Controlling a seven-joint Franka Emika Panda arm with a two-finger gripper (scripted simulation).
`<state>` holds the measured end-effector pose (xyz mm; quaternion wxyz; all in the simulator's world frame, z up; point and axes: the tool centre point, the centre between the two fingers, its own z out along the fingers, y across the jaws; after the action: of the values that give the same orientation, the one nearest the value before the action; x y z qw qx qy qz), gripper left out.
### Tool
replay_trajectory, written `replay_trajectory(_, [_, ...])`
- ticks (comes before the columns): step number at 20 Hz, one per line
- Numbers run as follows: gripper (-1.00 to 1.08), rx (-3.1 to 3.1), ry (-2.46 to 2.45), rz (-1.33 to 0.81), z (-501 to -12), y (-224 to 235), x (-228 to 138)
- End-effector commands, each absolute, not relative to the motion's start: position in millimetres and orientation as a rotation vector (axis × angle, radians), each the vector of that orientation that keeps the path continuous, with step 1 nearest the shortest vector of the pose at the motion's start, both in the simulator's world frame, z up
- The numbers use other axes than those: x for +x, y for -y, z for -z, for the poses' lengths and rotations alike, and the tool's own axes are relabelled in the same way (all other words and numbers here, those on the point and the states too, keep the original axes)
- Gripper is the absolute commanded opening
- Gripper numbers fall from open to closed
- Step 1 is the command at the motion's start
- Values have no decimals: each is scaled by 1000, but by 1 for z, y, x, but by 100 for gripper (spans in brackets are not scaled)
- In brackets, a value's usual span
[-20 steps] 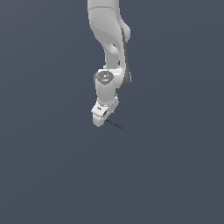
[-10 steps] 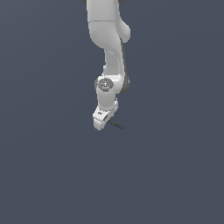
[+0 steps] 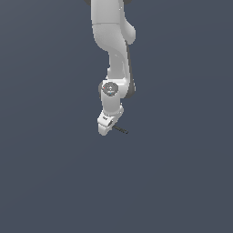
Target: Pick up the object and move it to a goal position.
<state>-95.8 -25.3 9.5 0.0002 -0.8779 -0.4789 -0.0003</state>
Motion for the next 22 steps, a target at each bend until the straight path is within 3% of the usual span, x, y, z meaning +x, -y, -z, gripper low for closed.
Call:
replay_trajectory(1, [-100,-2762,1497,0,-7,28,-95])
replay_trajectory(12, [-100,-2756,1507,2,-22,31,-86])
replay_trajectory(22, [-100,-2755,1505,3,-70,58,-46])
